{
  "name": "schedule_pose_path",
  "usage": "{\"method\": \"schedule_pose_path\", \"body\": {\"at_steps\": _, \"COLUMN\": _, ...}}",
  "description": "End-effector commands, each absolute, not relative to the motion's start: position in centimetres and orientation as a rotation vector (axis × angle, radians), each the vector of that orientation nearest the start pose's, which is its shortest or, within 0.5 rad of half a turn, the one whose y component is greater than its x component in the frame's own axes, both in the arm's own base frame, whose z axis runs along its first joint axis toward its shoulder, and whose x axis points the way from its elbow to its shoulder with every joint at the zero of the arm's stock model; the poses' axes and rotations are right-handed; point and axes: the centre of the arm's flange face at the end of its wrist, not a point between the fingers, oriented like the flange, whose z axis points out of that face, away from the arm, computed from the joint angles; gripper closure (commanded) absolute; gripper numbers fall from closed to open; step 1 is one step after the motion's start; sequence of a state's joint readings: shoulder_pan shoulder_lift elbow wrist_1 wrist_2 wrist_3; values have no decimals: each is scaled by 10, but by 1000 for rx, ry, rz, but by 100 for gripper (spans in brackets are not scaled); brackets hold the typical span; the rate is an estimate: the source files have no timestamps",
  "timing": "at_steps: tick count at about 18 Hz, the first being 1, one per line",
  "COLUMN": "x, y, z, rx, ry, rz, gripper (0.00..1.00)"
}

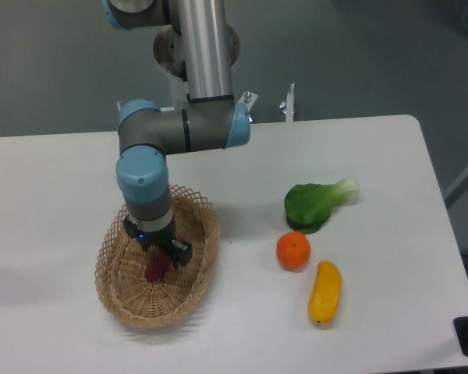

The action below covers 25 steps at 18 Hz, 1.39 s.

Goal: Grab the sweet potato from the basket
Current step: 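Lower the gripper into the basket and close on the sweet potato, then lift the sweet potato out of the basket and carry it beside the bok choy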

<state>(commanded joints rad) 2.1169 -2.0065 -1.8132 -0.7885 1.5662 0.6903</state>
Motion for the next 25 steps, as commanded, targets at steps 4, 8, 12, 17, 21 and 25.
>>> {"method": "schedule_pose_path", "body": {"at_steps": 4, "x": -196, "y": 580, "z": 220, "rx": -3032, "ry": 226, "rz": 100, "gripper": 87}}
{"method": "schedule_pose_path", "body": {"at_steps": 8, "x": -203, "y": 583, "z": 246, "rx": -2990, "ry": 265, "rz": 142, "gripper": 87}}
{"method": "schedule_pose_path", "body": {"at_steps": 12, "x": -224, "y": 587, "z": 284, "rx": -2940, "ry": 275, "rz": 201, "gripper": 87}}
{"method": "schedule_pose_path", "body": {"at_steps": 17, "x": -279, "y": 584, "z": 337, "rx": -2919, "ry": 244, "rz": 252, "gripper": 87}}
{"method": "schedule_pose_path", "body": {"at_steps": 21, "x": -346, "y": 558, "z": 379, "rx": -2979, "ry": 275, "rz": 211, "gripper": 87}}
{"method": "schedule_pose_path", "body": {"at_steps": 25, "x": -418, "y": 507, "z": 407, "rx": -2935, "ry": 288, "rz": 227, "gripper": 87}}
